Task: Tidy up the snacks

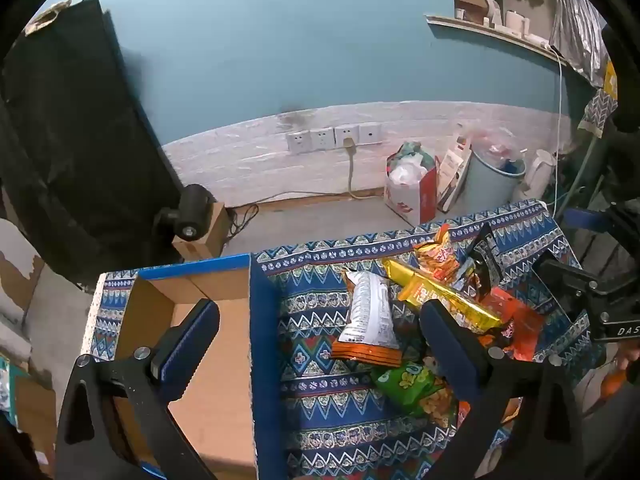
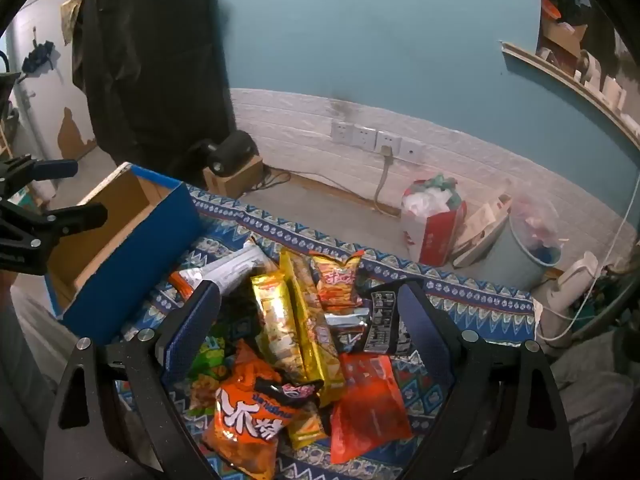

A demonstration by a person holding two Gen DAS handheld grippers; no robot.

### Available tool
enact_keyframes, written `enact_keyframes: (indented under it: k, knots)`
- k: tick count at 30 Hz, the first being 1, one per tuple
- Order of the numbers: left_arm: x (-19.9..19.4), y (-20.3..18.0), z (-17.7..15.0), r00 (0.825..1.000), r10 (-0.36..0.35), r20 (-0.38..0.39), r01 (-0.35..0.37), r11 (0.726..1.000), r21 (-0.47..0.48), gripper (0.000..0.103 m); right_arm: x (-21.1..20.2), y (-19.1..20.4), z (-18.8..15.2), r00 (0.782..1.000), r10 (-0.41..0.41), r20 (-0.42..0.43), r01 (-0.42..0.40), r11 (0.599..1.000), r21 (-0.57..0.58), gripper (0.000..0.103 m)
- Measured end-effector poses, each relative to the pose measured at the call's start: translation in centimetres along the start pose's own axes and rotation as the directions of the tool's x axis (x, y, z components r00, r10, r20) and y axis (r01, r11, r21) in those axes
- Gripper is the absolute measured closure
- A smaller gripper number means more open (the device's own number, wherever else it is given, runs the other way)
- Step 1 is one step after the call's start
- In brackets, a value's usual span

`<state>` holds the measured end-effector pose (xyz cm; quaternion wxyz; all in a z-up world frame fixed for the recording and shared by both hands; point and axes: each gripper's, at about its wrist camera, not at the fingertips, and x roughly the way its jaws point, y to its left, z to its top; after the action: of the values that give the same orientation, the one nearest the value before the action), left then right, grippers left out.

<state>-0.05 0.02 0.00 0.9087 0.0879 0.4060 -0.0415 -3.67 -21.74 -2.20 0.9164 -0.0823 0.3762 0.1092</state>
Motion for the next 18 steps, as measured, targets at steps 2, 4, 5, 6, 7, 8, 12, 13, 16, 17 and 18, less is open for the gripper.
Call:
enact_keyframes:
  k: [2,4,5,6,7,8,12,13,16,17,18]
  knots:
    - [-0.14,0.00,-0.05,1.000,-0.003,0.003,0.003,1.000,0.000,0.002,0.01,0.07,-0.02,1.000,-0.001,-0.002,0.001,1.000,-0.002,0.014]
    - [-0.29,0.03,-0.13,1.000,-0.006,0.005,0.006,1.000,-0.003,0.002,0.01,0.12,-0.05,1.000,-0.001,-0.004,0.001,1.000,-0.004,0.014]
    - [-0.38,0.05,-0.19,1.000,-0.004,0.005,0.004,1.000,-0.005,0.002,0.02,0.14,-0.06,1.000,-0.003,-0.006,0.003,1.000,-0.005,0.014]
    - [-0.50,0.06,-0.26,1.000,-0.003,0.006,0.004,1.000,-0.007,0.002,0.03,0.15,-0.06,1.000,-0.003,-0.007,0.003,1.000,-0.005,0.014]
    - [-0.36,-0.63,0.03,1.000,0.004,-0.004,-0.004,1.000,-0.003,0.002,0.04,0.15,-0.07,1.000,-0.003,-0.009,0.003,1.000,-0.004,0.014]
    - [-0.49,-0.77,0.01,1.000,0.005,-0.003,-0.005,1.000,-0.004,0.002,0.04,0.15,-0.07,1.000,-0.003,-0.010,0.003,1.000,-0.003,0.014]
    - [-0.12,-0.15,0.02,1.000,-0.013,-0.011,0.013,1.000,-0.003,0.002,-0.14,0.52,-0.17,1.000,-0.004,-0.010,0.004,1.000,0.004,0.014]
    - [-0.14,-0.15,0.02,1.000,-0.014,-0.011,0.014,1.000,-0.002,0.002,-0.14,0.41,-0.11,1.000,-0.003,-0.009,0.003,1.000,0.005,0.014]
    - [-0.18,-0.32,-0.01,1.000,-0.012,-0.007,0.012,1.000,0.005,0.002,-0.15,-0.06,0.12,1.000,0.000,-0.008,0.000,1.000,0.007,0.014]
    - [-0.16,-0.37,-0.01,1.000,-0.009,-0.008,0.009,1.000,0.007,0.002,0.08,0.49,-0.11,1.000,0.001,-0.006,-0.001,1.000,-0.008,0.014]
    - [-0.13,-0.40,-0.01,1.000,-0.009,-0.008,0.009,1.000,0.008,0.002,0.08,0.47,-0.12,1.000,0.002,-0.006,-0.002,1.000,-0.009,0.014]
